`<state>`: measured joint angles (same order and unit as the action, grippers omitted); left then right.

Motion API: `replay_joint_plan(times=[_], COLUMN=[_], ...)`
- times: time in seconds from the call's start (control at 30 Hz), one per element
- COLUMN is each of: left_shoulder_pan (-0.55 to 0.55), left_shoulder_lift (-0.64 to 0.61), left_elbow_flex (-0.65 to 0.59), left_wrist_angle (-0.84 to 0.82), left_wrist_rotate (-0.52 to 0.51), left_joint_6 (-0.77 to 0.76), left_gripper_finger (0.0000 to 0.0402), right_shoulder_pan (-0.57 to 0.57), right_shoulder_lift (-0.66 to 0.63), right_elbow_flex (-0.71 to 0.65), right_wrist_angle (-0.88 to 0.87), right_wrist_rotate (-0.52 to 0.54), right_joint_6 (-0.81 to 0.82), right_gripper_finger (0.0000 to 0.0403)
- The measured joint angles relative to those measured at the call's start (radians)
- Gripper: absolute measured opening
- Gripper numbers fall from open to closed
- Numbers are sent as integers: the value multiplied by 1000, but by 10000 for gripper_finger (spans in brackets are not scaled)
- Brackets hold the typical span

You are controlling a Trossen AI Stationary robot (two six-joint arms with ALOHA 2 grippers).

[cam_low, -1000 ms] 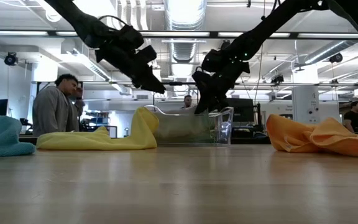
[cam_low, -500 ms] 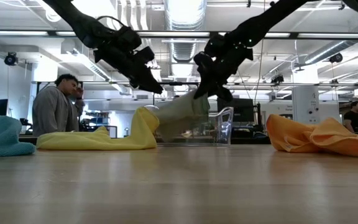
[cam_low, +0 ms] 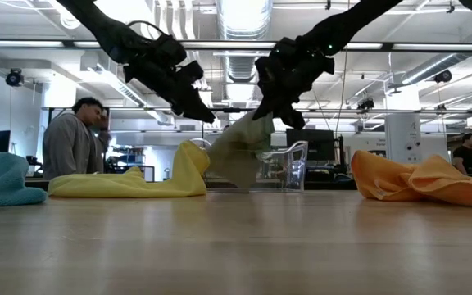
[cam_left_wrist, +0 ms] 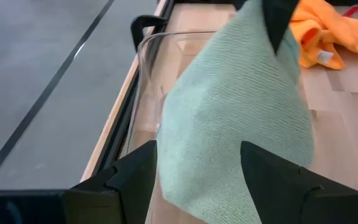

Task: Fold microfiber towels
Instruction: Put the light green microfiber cloth into the transparent bin

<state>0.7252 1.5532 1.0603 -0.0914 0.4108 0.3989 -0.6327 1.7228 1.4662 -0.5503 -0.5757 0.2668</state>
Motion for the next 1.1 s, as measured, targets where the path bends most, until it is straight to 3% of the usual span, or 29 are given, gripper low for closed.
replay_joint_plan(times=[0.1,0.3,0.5,0.6,0.9,1.1], left_shoulder_pan=[13,88,98,98,116,131], left_shoulder_lift=[0,19,69,102,195,258], left_elbow_flex=[0,14,23,23,36,72], left_wrist_angle=[0,14,23,79,188,189], left_wrist_rotate=[46,286,364,425,482,643], left_joint_6=[39,52,53,40,0,-2], left_gripper_finger=[215,215,222,237,286,288], right_shoulder_pan=[0,1,2,2,23,61], right_shoulder_lift=[-8,-12,-12,-12,-12,-12], right_elbow_flex=[2,42,83,106,197,263], right_wrist_angle=[-29,-131,-184,-206,-318,-394], right_wrist_rotate=[4,62,88,90,91,129], right_joint_6=[-31,-93,-135,-149,-200,-265], right_gripper_finger=[19,19,18,18,18,18])
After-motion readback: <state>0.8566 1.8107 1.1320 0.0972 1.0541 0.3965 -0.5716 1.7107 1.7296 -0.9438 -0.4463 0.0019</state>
